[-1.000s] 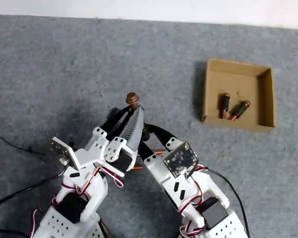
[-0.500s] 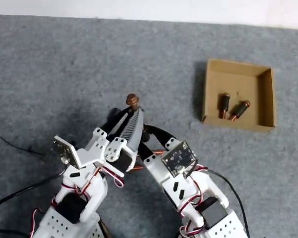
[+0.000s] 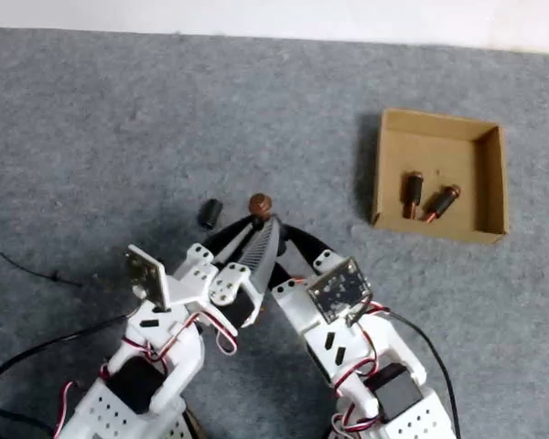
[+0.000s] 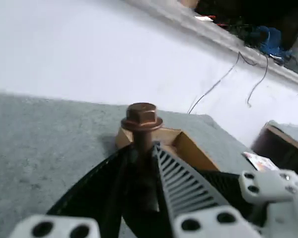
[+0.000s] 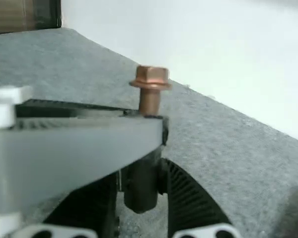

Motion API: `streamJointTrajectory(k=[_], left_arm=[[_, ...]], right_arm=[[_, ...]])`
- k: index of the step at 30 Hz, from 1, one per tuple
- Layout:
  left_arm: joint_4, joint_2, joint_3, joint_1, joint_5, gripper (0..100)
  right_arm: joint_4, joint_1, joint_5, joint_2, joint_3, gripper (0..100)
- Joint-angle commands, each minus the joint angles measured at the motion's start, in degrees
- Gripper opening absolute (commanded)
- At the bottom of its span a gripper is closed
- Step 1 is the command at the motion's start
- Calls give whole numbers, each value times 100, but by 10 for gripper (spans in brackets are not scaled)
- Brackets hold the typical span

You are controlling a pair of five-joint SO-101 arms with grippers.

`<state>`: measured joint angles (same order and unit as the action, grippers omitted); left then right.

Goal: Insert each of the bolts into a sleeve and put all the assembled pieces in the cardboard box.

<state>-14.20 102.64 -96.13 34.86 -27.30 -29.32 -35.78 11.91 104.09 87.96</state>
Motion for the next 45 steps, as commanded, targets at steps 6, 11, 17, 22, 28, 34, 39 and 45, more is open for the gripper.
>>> streamJointTrajectory(k=[6,11,17,22,28,34,39,45], left_arm=[[-88,-22,-119,303,413,14],[-114,-66,-119,303,369,230],[-176,-31,-119,268,-167,357],[-149,-13,-22,-576,-835,316],[-123,-13,171,-1393,-1468,312],[-123,-13,145,-1402,-1459,312],[-141,-13,145,-1420,-1451,312],[-149,-13,145,-1429,-1310,220]], right_arm=[[136,180,18,127,-391,4],[92,189,18,127,-251,4],[92,198,18,127,127,4],[119,338,26,127,268,4],[163,620,18,127,277,4],[1042,936,18,127,822,4],[1710,1165,18,119,1218,4],[1736,1332,18,119,1253,4]])
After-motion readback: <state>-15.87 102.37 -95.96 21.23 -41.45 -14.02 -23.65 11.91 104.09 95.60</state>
